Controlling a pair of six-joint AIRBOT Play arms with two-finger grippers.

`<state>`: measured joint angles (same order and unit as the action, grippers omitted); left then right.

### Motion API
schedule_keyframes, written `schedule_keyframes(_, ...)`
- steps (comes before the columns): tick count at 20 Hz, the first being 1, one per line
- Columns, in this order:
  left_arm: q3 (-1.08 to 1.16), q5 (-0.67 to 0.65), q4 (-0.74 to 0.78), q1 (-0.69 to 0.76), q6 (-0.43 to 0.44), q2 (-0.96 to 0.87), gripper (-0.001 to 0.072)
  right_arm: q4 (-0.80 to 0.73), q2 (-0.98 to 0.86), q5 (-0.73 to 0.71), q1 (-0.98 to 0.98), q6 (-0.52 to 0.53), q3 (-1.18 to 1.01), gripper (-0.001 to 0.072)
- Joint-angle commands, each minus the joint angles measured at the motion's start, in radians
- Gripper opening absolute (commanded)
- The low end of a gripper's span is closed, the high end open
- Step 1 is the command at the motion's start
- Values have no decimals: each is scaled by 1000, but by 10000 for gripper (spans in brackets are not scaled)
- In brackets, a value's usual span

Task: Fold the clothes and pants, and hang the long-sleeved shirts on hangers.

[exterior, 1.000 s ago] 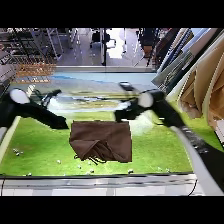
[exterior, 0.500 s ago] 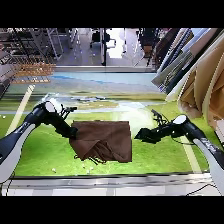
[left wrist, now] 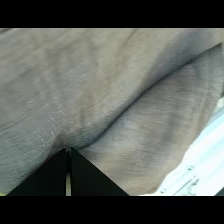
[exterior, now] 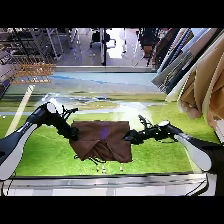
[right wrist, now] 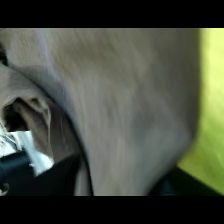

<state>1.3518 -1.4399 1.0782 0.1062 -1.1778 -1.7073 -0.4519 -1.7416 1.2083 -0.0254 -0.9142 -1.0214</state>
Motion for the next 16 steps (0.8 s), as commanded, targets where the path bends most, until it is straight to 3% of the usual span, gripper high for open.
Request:
schedule_keyframes(1, 1, -21, -69, -1, 1, 7, 8, 22, -38, -3, -102, -33, -134, 321)
schedule_keyframes(3, 1, -62, -86, -1, 2, 31, 8, -13, -34, 3, -113, -109, -228, 16)
schedule_keyframes(8, 0, -137, -80, -8, 42, 203, 8, -249, 113, 3, 8, -358, -313, 13)
schedule_keyframes(16, -2, -205, -61, -8, 41, 438, 8, -426, 492, 7, 621, -490, -237, 12)
